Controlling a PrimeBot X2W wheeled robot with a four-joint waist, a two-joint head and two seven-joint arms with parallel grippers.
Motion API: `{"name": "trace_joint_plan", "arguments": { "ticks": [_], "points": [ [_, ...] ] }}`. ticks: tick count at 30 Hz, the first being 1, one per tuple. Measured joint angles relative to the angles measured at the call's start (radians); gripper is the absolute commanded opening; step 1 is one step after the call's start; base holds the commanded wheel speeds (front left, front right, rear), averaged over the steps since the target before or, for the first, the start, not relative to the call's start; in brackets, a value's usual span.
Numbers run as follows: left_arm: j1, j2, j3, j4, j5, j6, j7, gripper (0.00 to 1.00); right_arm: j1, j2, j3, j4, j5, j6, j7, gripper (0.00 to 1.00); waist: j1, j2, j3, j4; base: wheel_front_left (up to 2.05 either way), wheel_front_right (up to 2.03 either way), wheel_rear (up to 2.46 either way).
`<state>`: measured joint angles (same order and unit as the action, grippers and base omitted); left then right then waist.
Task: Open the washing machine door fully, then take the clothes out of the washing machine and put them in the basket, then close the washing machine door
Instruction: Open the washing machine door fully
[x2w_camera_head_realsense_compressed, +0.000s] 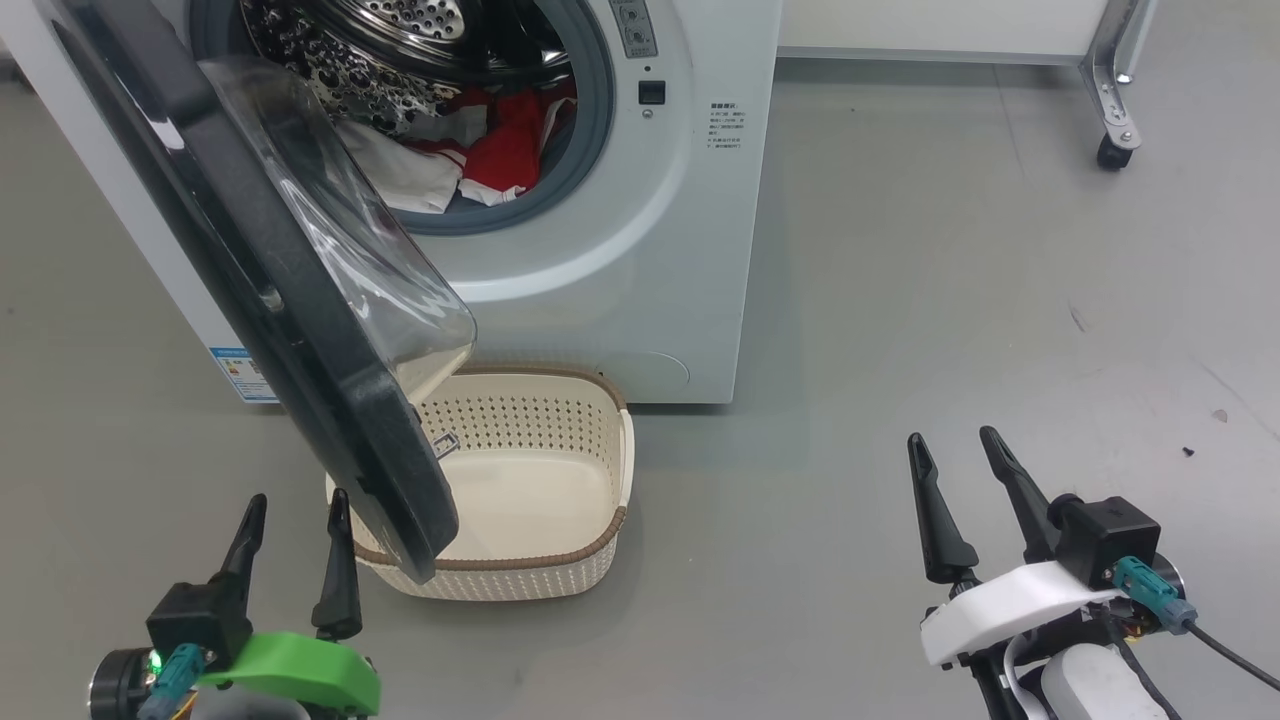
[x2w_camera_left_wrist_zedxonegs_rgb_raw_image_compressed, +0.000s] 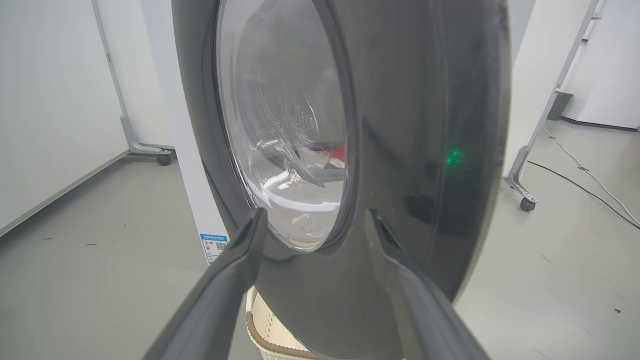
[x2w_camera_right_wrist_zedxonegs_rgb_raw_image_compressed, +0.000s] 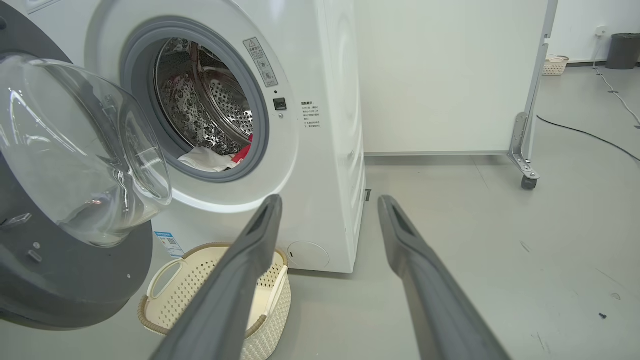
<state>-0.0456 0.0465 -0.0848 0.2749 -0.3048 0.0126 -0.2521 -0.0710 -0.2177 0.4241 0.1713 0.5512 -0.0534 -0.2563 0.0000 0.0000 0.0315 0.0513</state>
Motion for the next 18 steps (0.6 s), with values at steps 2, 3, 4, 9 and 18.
{"name": "trace_joint_plan", "arguments": {
  "ticks": [2, 3, 4, 9, 18],
  "points": [
    [0.000, 0.000, 0.002, 0.000, 0.000, 0.000, 0.000, 1.00, 0.001, 0.002, -0.003, 0.000, -0.002, 0.002, 0.000, 1.00, 0.0000, 0.0000, 0.000, 0.000, 0.00, 0.00, 0.00],
    [0.000, 0.000, 0.004, 0.000, 0.000, 0.000, 0.000, 1.00, 0.002, 0.004, -0.005, 0.000, -0.006, 0.007, 0.000, 1.00, 0.0000, 0.0000, 0.000, 0.001, 0.00, 0.00, 0.00],
    [0.000, 0.000, 0.005, 0.001, 0.000, 0.000, 0.000, 1.00, 0.004, 0.005, -0.007, 0.000, -0.009, 0.008, 0.000, 1.00, 0.0000, 0.0000, 0.000, 0.001, 0.00, 0.00, 0.00],
    [0.000, -0.001, 0.012, 0.001, 0.000, 0.000, 0.000, 1.00, 0.019, 0.017, -0.020, 0.002, -0.018, 0.017, 0.000, 1.00, 0.0000, 0.0000, 0.002, 0.001, 0.00, 0.00, 0.00],
    [0.000, -0.001, 0.015, 0.001, 0.000, 0.000, 0.000, 1.00, 0.020, 0.030, -0.036, 0.003, -0.042, 0.034, 0.000, 1.00, 0.0000, 0.0000, 0.004, 0.000, 0.00, 0.00, 0.00]
  ]
}}
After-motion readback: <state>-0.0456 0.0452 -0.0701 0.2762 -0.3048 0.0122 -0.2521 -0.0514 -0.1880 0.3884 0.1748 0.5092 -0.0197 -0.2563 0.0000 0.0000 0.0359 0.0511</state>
